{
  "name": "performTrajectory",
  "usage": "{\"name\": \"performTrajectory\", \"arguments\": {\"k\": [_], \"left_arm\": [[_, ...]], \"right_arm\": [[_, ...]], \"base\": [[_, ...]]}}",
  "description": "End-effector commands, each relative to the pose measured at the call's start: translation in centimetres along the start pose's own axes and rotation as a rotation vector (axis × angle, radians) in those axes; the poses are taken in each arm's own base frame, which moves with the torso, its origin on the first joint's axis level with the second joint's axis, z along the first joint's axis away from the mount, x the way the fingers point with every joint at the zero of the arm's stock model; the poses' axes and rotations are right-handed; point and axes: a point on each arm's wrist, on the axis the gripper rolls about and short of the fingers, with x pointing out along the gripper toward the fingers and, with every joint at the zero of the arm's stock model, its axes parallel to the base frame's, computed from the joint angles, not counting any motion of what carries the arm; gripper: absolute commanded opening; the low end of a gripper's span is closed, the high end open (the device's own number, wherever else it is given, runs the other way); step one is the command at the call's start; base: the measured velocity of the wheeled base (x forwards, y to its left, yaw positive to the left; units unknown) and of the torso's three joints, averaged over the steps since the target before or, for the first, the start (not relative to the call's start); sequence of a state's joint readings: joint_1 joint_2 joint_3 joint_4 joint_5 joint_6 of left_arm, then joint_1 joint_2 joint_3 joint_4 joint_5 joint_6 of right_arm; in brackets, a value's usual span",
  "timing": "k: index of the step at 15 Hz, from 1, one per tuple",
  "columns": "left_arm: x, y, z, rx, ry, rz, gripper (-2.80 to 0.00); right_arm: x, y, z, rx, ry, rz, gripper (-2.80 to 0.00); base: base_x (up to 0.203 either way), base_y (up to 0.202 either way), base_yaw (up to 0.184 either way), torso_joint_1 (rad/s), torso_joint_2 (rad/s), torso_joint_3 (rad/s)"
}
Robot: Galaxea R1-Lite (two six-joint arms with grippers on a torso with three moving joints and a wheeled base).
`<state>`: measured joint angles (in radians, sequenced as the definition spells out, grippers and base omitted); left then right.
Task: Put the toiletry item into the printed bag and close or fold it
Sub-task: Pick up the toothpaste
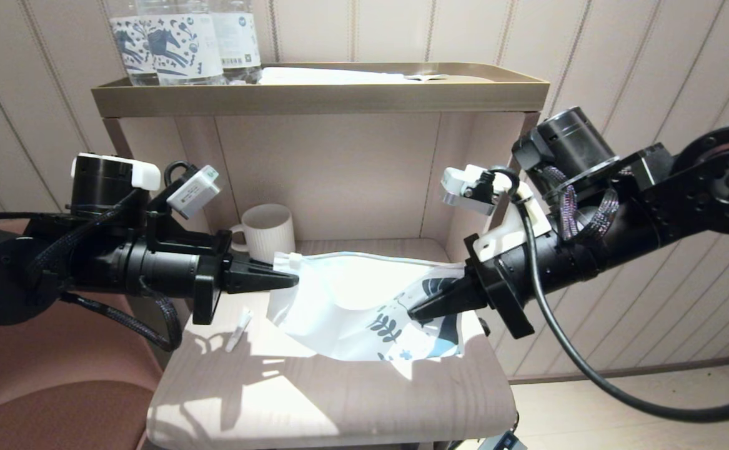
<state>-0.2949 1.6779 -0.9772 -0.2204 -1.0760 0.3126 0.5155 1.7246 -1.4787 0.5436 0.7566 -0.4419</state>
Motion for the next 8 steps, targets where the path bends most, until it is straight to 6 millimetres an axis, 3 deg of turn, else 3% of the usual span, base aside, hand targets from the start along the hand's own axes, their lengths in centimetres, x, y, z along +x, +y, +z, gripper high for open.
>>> {"name": "performTrajectory", "arguments": {"k": [1,2,8], "left_arm": [[-0.01,-0.07,-0.16,0.001,0.0,-0.005,-2.8],[-0.02,-0.14,-0.09,-0.001,0.0,-0.004,0.0],[-0.39,0.28,0.01,0.004,-0.006,0.011,0.0]], "right_arm": [[-0.19,0.17,0.07,-0.006,-0.004,0.003,-2.8],[-0.15,0.13,0.05,-0.005,-0.003,0.003,-2.8],[-1.02,0.4,0.27,-0.015,-0.02,-0.015,-2.8]], "base": [[0.0,0.0,0.0,0.0,0.0,0.0],[0.0,0.0,0.0,0.0,0.0,0.0],[0.0,0.0,0.0,0.0,0.0,0.0]]}}
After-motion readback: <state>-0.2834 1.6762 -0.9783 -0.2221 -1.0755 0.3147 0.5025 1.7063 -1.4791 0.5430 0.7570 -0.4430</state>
